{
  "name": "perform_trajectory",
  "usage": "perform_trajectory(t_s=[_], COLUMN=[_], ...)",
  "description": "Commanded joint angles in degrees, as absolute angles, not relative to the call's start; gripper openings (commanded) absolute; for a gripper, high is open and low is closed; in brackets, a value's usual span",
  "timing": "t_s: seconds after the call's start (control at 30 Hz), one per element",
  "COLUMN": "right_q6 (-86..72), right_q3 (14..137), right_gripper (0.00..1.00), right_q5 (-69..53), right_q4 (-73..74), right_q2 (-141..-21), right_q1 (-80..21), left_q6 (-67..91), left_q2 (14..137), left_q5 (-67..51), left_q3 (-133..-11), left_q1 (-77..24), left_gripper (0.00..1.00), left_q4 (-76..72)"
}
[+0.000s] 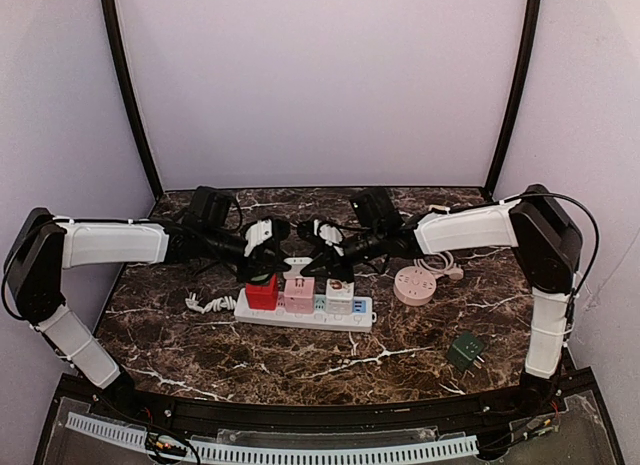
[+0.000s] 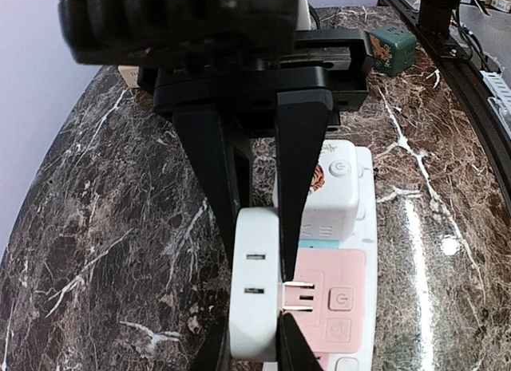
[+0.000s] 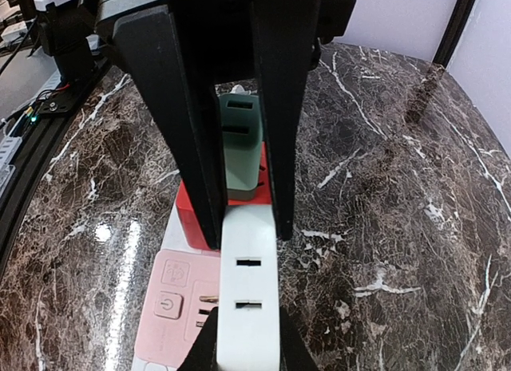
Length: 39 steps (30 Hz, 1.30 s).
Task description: Insert the plug
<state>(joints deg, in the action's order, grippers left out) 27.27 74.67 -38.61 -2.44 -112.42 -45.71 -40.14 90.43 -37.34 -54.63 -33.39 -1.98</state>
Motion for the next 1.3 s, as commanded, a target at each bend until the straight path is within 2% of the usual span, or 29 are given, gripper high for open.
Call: perform_trajectory(t_s=[0.0, 0.03, 0.1, 0.2, 0.3, 0.43, 0.53, 0.67, 0.9, 1.03, 1.27], right_q6=[21.5, 20.9, 19.5, 16.0, 13.0, 10.9, 10.5, 10.0, 8.2, 9.5, 11.5], right_q3=[75.7, 76.1, 76.2, 75.0, 73.9, 73.2, 71.8, 70.9, 73.0, 72.8, 71.7], right_gripper=[0.1, 0.19, 0.45, 0.67, 0.78, 0.8, 0.85, 0.82, 0.46, 0.41, 0.4], right_q5=[-37.0, -37.6, -39.1, -41.8, -44.1, -44.6, -46.4, -44.2, -42.0, -40.5, -38.9], right_q4=[3.5, 3.4, 3.0, -0.4, -4.2, -8.3, -11.3, -12.8, -11.5, -10.5, -8.7], right_q2=[-112.1, -112.0, -111.4, -110.4, -109.8, -110.5, -110.5, -109.2, -111.4, -111.4, -109.3], right_q1=[-45.7, -45.6, -45.1, -43.9, -43.0, -43.0, -43.2, -43.9, -43.6, -43.4, -43.4], left_q6=[-42.6, -42.4, -42.0, -40.9, -40.5, -39.8, -37.5, -37.5, -37.0, -36.5, -36.1], left_q2=[89.7, 89.1, 88.2, 86.7, 84.8, 83.4, 83.0, 82.7, 82.3, 81.9, 81.3], left_q5=[-39.2, -39.4, -40.1, -40.5, -39.8, -40.5, -41.1, -41.0, -41.8, -42.0, -42.0], left_q3=[-55.4, -55.8, -56.3, -56.8, -58.3, -59.9, -60.2, -59.9, -59.8, -59.6, -58.7], left_q1=[-35.1, -35.1, -35.3, -35.4, -35.4, -35.4, -35.4, -35.4, -35.7, -35.7, -35.7], left_gripper=[0.01, 0.01, 0.01, 0.01, 0.0, 0.0, 0.01, 0.01, 0.0, 0.0, 0.01], left_q4=[4.6, 4.9, 5.5, 5.6, 6.3, 6.7, 5.1, 4.5, 3.5, 3.7, 3.9])
